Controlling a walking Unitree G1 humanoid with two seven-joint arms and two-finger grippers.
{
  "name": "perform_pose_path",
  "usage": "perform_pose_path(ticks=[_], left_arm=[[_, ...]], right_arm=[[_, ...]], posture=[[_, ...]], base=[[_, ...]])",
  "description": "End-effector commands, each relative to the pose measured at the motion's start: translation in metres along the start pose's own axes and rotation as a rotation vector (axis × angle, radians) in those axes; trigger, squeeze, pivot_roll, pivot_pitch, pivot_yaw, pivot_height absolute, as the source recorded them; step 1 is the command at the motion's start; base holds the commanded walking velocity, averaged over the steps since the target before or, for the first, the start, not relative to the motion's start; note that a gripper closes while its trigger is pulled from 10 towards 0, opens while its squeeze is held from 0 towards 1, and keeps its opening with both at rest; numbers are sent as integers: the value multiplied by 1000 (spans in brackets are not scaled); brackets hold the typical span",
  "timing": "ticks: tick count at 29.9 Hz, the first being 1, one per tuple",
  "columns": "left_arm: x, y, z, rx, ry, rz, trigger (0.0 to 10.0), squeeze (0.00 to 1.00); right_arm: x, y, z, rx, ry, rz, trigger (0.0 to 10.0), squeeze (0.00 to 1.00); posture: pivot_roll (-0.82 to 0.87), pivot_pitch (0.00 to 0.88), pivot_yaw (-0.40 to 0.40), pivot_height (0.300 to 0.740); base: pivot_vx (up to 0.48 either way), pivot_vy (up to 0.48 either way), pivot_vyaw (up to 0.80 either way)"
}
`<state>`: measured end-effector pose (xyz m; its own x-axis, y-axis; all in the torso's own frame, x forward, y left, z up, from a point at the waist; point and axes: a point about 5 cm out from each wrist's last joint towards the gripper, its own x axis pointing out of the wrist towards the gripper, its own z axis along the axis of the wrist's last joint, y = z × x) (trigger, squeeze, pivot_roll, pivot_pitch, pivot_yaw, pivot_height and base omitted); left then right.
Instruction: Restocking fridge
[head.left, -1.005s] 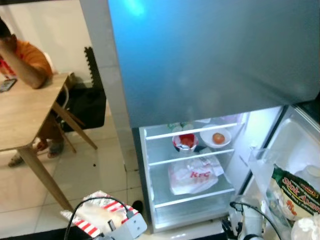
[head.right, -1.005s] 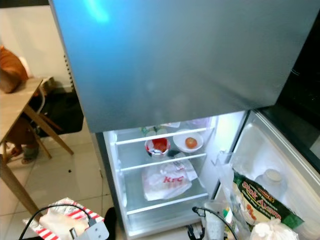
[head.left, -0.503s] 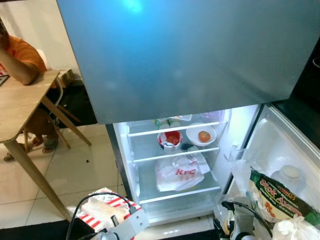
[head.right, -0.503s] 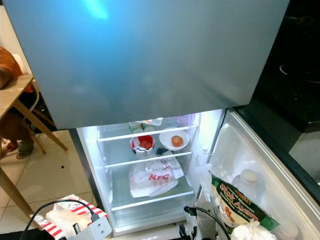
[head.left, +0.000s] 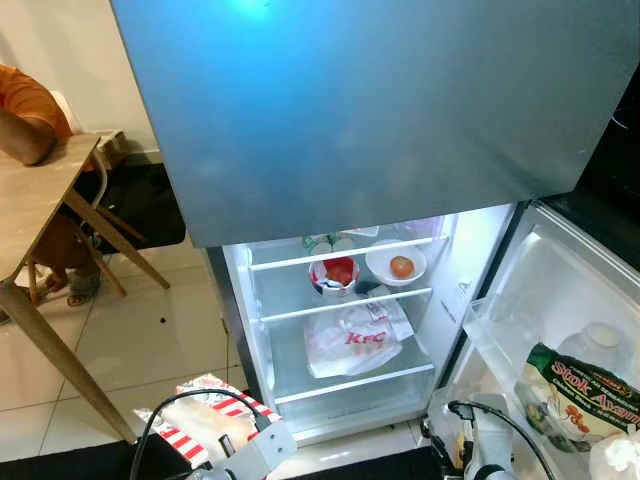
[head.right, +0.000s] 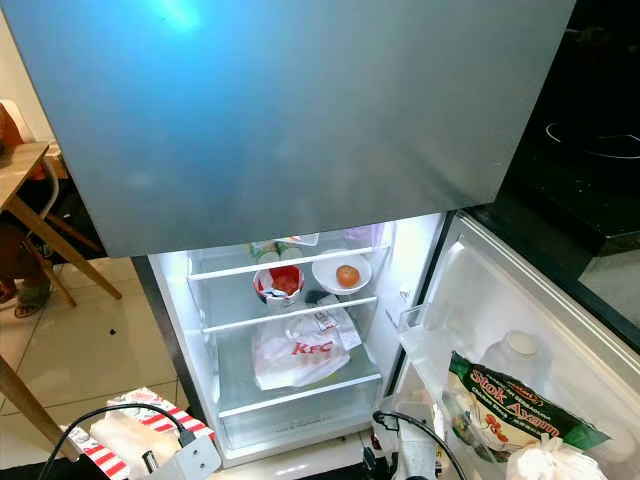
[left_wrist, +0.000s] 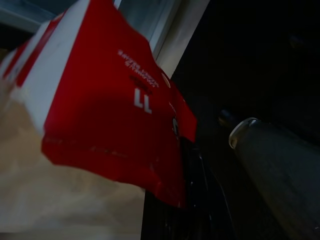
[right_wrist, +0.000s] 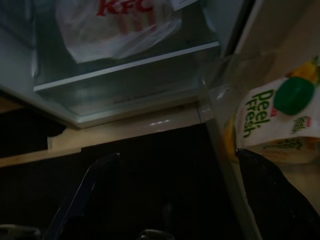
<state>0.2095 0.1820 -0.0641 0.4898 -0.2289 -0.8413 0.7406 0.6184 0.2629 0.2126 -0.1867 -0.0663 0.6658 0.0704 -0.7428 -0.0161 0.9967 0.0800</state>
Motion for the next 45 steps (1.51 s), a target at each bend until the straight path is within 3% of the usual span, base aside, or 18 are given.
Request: perform_pose_path(ticks=[1,12,17,22,27,32,45], left_arm=[[1,-4,-2,-18,10,3,10000,0],[2,-10,-2,-15,18,-13,10000,0],[2,-12,-5,-8,28,-20,10000,0],[2,-12,-7,0,36,-25,10000,0],[2,-12,-7,2,35,-24,10000,0],[2,-11,-7,6,32,-23,10000,0],[1,-9,-9,15,39,-26,10000,0]], right_arm=[[0,2,-1,-19,10,14,10000,0],[0,5,-1,-53,12,37,10000,0],[0,4,-1,-23,1,26,10000,0],[0,7,0,-65,-7,71,10000,0],[0,5,-1,-72,1,51,10000,0],[0,5,-3,-60,11,47,10000,0],[-1,3,-6,-15,17,20,10000,0]], posture=[[-13,13,-2,740],[-14,7,-2,740],[-12,0,-2,740],[-13,0,1,740],[-12,0,4,740],[-13,0,5,740],[-9,0,13,740]], base=[[0,0,0],[0,0,0],[0,0,0],[0,0,0],[0,0,800],[0,0,729],[0,0,0]])
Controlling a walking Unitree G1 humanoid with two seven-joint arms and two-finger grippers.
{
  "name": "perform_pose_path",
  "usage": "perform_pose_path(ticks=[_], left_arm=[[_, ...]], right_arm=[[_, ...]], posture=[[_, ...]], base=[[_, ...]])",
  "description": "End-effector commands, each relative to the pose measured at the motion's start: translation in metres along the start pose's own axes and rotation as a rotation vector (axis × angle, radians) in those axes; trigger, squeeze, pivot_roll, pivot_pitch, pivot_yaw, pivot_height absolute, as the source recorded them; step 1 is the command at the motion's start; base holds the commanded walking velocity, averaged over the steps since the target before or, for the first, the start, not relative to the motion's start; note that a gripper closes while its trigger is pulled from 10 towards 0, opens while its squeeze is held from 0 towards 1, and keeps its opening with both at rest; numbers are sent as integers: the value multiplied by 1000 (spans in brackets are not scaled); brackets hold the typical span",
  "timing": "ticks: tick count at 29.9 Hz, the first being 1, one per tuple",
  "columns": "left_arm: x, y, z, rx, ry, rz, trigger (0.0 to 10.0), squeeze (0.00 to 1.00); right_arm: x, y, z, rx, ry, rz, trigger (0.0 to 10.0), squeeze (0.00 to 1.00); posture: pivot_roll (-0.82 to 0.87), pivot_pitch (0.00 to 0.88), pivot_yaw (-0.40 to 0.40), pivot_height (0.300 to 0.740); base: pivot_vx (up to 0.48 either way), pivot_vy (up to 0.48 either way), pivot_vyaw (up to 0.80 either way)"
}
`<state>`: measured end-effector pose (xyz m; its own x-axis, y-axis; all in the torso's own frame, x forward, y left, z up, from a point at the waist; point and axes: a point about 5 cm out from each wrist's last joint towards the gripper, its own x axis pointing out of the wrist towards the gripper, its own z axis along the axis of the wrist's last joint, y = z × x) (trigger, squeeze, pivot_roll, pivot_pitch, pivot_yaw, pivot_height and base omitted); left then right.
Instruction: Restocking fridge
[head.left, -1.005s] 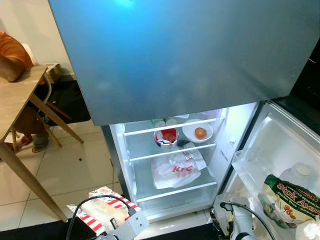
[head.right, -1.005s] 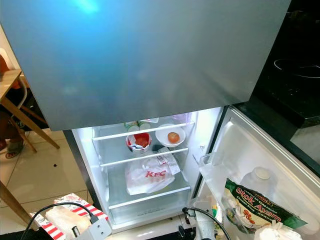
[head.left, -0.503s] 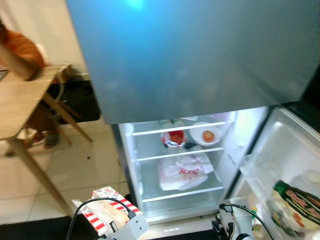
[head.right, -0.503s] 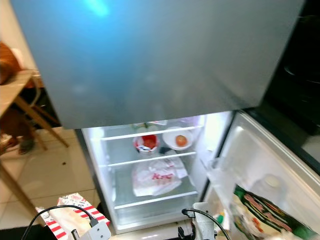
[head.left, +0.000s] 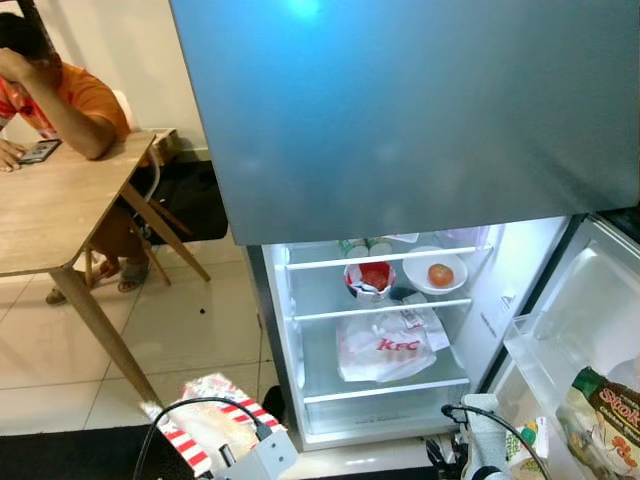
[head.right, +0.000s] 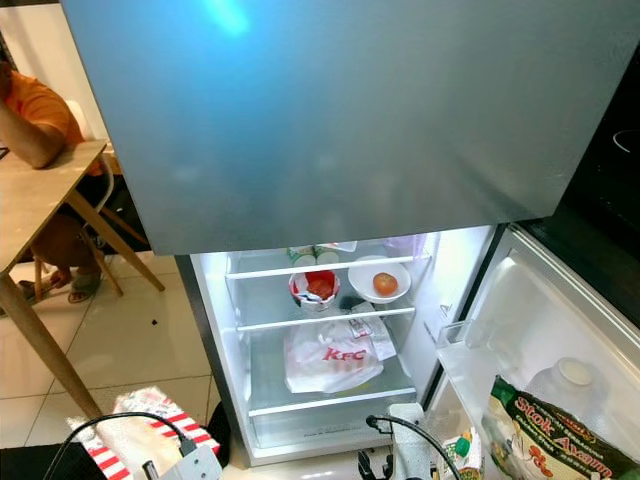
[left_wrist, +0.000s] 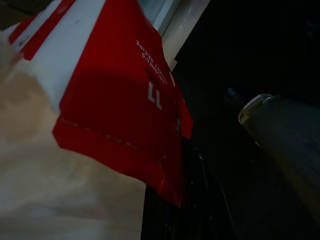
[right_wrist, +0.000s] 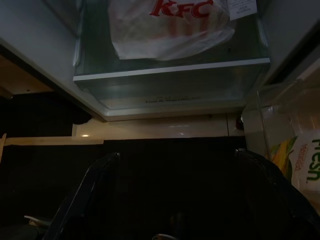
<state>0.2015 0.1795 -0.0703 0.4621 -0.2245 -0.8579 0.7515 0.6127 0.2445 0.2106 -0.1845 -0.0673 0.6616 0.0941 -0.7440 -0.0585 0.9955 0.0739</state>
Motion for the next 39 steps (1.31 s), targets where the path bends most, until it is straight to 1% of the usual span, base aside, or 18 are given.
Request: perform_pose_path(ticks=[1,19,27,39], left_arm=[[-1,1,-4,16,17,-3,10000,0],[-1,-1,-6,20,20,-11,10000,0],[-1,-1,-8,6,24,-3,10000,0],[-1,-1,-8,7,27,-2,10000,0]], right_arm=[[0,1,-4,23,12,-4,10000,0],[-1,1,-7,47,14,-4,10000,0],[-1,1,-6,47,13,-1,10000,0],[-1,1,-5,49,12,0,10000,0]], posture=[[-11,0,17,740],[-16,0,21,740],[-15,0,17,740],[-17,1,16,740]], base=[[0,0,0],[0,0,0],[-285,0,0],[-332,0,0]])
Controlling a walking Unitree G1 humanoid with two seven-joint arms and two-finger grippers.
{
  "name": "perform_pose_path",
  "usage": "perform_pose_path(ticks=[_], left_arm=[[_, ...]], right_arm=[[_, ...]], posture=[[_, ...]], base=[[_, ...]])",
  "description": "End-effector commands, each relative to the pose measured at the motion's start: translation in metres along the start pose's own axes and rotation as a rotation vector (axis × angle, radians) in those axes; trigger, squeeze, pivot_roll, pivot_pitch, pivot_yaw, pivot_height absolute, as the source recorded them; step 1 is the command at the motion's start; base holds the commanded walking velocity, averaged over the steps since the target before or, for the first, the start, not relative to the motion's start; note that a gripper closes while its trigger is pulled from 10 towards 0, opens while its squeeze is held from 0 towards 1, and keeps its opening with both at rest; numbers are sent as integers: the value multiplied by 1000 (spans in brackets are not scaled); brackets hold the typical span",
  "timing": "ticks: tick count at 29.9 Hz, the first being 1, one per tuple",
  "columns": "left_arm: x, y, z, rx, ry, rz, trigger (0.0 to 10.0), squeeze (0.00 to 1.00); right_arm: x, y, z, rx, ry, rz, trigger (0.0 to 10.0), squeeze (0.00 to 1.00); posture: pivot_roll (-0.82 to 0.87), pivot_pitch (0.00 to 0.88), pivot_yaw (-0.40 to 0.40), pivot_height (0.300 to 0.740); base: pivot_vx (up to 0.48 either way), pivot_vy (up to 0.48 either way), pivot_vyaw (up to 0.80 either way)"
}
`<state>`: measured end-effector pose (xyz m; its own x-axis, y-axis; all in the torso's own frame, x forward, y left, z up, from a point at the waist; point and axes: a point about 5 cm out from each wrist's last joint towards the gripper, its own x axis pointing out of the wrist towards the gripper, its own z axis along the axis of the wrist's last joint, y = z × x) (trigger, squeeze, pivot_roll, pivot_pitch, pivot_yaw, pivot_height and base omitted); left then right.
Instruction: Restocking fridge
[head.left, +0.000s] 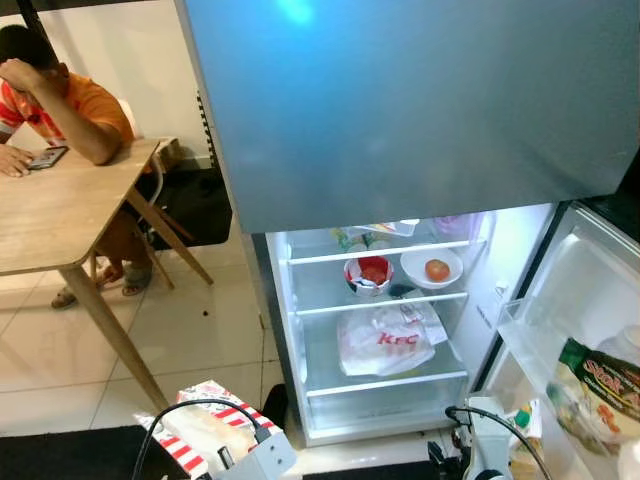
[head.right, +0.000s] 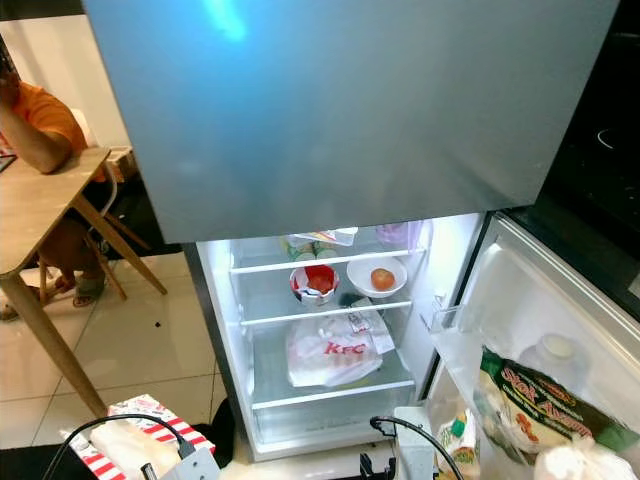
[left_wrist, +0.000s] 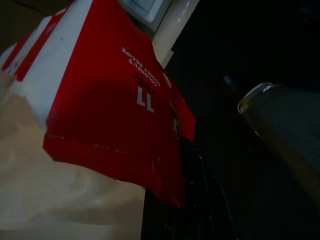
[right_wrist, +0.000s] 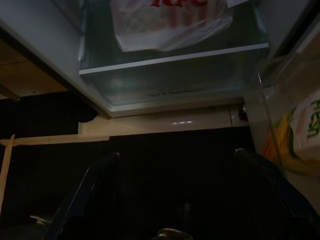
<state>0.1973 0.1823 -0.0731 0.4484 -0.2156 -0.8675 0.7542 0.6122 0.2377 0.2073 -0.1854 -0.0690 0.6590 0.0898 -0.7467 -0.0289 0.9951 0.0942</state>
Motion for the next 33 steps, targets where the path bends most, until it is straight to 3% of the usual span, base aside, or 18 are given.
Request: perform_pose_path(ticks=[1,18,33], left_arm=[[-1,1,-2,8,10,5,10000,0],[0,1,-3,8,14,7,10000,0],[0,3,-1,9,23,22,10000,0]], right_arm=[[0,2,-1,13,9,4,10000,0],[1,2,0,14,7,5,10000,0],[1,3,2,18,2,8,10000,0]], posture=[[-17,1,16,740],[-18,2,16,740],[-12,14,17,740]], base=[[-334,0,0],[-326,0,0],[0,0,0]])
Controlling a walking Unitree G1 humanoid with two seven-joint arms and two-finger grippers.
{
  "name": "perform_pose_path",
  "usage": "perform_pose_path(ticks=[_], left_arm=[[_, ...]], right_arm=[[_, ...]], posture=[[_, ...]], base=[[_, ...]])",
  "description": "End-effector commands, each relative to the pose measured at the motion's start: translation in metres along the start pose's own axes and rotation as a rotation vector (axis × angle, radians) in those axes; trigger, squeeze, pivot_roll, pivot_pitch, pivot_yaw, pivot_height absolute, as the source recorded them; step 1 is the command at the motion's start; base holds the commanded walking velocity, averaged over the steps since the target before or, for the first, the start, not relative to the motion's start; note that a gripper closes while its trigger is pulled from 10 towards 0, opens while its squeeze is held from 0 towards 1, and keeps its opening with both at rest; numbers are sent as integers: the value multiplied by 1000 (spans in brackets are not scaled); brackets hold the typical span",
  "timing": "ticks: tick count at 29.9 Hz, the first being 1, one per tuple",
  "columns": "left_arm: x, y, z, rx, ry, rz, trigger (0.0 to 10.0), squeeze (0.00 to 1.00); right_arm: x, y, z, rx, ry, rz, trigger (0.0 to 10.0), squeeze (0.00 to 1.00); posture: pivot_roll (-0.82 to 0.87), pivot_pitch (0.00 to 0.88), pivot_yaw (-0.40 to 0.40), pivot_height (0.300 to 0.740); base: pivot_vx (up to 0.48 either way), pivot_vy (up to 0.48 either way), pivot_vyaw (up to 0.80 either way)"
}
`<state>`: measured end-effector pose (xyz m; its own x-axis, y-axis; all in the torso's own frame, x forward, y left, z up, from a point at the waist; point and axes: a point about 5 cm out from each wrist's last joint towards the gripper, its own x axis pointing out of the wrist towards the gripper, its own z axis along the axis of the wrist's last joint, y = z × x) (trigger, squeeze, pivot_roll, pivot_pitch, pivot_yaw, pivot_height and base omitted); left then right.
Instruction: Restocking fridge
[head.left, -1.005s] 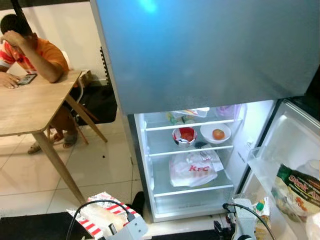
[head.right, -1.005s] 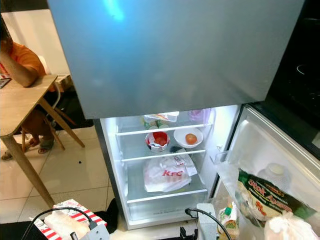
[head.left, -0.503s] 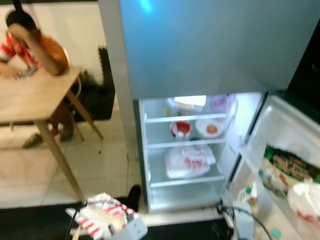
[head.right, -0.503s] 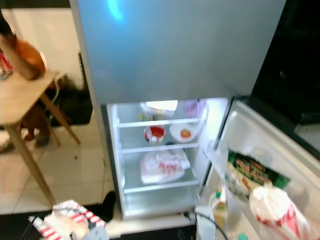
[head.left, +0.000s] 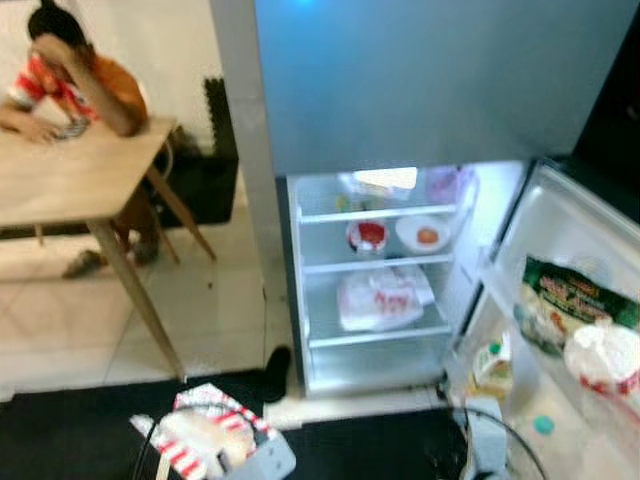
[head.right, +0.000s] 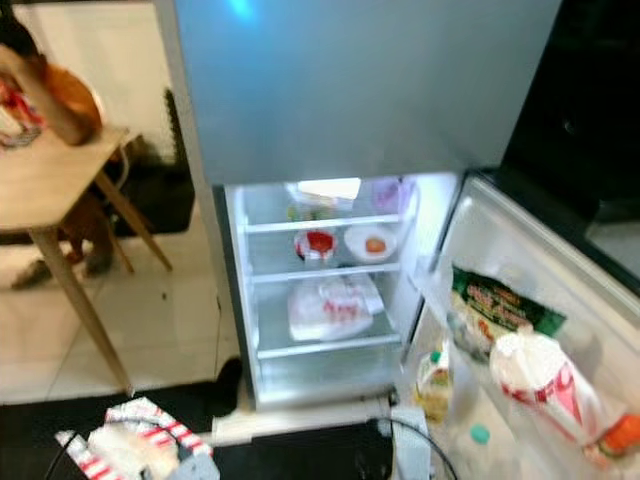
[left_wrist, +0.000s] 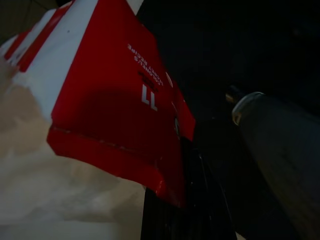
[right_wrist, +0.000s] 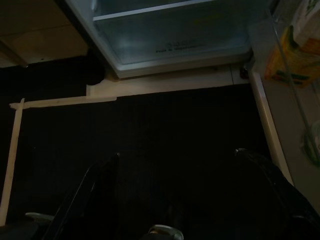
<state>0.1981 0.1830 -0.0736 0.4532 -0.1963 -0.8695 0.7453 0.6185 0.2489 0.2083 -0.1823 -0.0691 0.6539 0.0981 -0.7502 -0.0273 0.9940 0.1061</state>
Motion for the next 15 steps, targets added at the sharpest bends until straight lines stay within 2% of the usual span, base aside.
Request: perform_pose_path(ticks=[1,11,15], left_arm=[[0,2,-1,13,10,8,10000,0],[-1,5,1,26,6,10,10000,0],[-1,6,3,28,1,8,10000,0]], right_arm=[[0,0,2,9,-4,0,10000,0],[1,2,1,14,-3,3,10000,0],[1,3,1,16,-3,4,10000,0]], posture=[[-12,14,17,740],[-7,20,19,740],[1,24,17,740]], base=[[0,0,0],[0,0,0],[273,0,0]])
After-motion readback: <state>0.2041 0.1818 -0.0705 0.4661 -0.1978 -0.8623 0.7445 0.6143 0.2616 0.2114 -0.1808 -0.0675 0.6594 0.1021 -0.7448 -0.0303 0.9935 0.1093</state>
